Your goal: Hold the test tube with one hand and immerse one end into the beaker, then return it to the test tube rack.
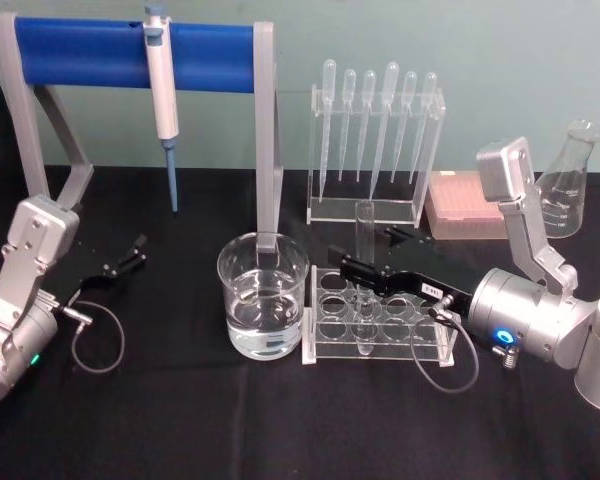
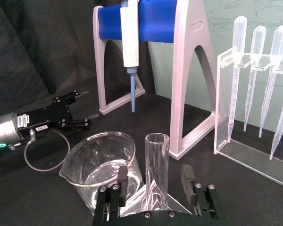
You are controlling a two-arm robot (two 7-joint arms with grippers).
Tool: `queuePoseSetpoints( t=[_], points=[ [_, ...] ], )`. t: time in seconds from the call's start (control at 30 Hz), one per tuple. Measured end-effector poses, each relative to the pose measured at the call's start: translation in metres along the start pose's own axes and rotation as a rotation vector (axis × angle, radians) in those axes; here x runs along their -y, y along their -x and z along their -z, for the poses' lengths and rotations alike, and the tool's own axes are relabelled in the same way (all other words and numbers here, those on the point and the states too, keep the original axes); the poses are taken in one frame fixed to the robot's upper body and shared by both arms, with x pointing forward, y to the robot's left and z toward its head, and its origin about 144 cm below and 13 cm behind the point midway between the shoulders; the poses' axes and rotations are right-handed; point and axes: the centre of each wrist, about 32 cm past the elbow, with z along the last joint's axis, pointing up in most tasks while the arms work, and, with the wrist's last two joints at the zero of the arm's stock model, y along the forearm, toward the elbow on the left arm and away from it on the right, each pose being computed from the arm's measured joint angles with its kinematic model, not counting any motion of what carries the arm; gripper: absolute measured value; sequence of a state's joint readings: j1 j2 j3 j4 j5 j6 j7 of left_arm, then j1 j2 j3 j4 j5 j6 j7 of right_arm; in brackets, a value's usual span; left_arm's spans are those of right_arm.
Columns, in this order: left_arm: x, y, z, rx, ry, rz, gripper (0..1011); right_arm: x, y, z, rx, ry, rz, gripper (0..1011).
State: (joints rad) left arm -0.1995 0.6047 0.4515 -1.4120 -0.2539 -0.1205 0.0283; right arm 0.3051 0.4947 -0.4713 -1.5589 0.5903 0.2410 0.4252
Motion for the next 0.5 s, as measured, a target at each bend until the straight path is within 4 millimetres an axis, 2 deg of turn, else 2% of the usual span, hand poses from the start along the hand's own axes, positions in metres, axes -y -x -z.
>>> queuePoseSetpoints(
  t=[0.17, 0.33, 0.37, 0.47, 0.5],
  points=[
    [0.0, 0.0, 0.0, 0.0, 0.0, 0.0, 1000, -0.0001, 0.0011, -0.0009, 0.012, 0.004, -0.001, 609],
    [0.0, 0.0, 0.0, 0.0, 0.0, 0.0, 1000, 0.0001, 0.0018, -0.0008, 0.022, 0.005, 0.003, 447],
    [0.0, 0.0, 0.0, 0.0, 0.0, 0.0, 1000, 0.0003, 0.0021, -0.0009, 0.028, 0.005, 0.004, 390],
    [0.0, 0.0, 0.0, 0.0, 0.0, 0.0, 1000, 0.0006, 0.0029, -0.0012, 0.035, 0.004, 0.005, 330],
    [0.0, 0.0, 0.0, 0.0, 0.0, 0.0, 1000, 0.0007, 0.0033, -0.0013, 0.039, 0.002, 0.006, 264]
  ],
)
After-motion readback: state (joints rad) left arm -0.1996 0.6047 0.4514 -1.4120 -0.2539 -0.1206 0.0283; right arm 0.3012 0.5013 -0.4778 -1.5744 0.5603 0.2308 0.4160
